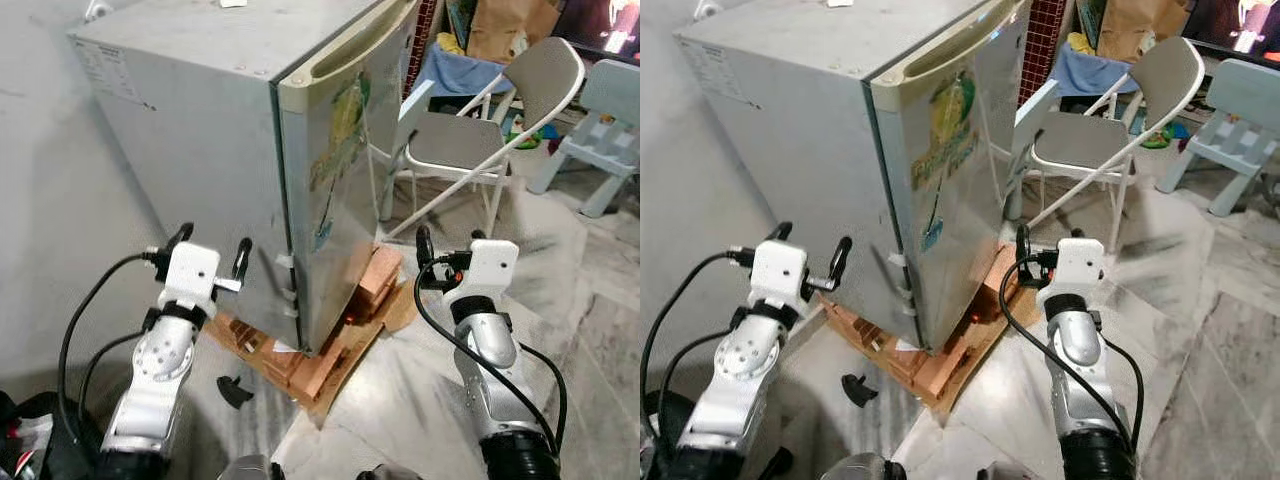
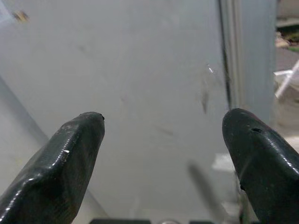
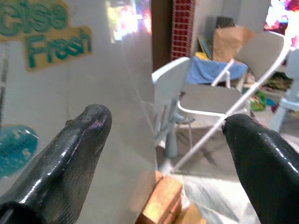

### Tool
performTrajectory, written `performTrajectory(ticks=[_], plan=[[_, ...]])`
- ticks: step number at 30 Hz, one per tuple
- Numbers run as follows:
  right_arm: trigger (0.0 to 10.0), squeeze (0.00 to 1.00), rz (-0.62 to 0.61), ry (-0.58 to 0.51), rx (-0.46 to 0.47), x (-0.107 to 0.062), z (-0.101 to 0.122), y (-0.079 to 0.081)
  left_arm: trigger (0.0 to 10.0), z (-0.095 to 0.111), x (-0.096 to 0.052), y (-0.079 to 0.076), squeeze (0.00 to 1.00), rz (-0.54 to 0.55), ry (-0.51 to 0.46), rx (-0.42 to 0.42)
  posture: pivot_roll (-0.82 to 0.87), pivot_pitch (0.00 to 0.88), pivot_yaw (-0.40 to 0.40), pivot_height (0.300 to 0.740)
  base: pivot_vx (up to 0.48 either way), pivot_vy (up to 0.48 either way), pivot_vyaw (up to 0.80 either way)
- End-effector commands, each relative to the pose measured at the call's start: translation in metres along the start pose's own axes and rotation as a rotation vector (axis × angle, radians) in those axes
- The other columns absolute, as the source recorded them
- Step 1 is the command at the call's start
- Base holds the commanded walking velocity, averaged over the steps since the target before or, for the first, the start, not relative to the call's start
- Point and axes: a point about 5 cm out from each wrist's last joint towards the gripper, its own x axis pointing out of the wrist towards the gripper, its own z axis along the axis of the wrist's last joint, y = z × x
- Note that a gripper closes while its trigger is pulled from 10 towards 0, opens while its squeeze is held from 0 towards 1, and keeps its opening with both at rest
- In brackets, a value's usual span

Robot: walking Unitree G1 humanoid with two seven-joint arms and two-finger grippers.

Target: Restocking fridge

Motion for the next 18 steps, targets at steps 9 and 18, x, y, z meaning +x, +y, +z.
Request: performTrajectory(ticks=[9,18], plan=[[10.0,0.00,0.084,0.004,0.004,0.002,0.007,0.017,10.0,0.005,0.009,0.010,0.00,0.057,-0.014,-0.050,0.08,0.013,-0.042,0.740,0.000,0.000,-0.72],[10.0,0.00,0.108,0.020,0.010,0.007,0.005,0.022,10.0,0.003,0.010,0.012,0.00,0.057,-0.017,-0.088,0.09,0.017,-0.059,0.740,0.000,0.000,-0.80]])
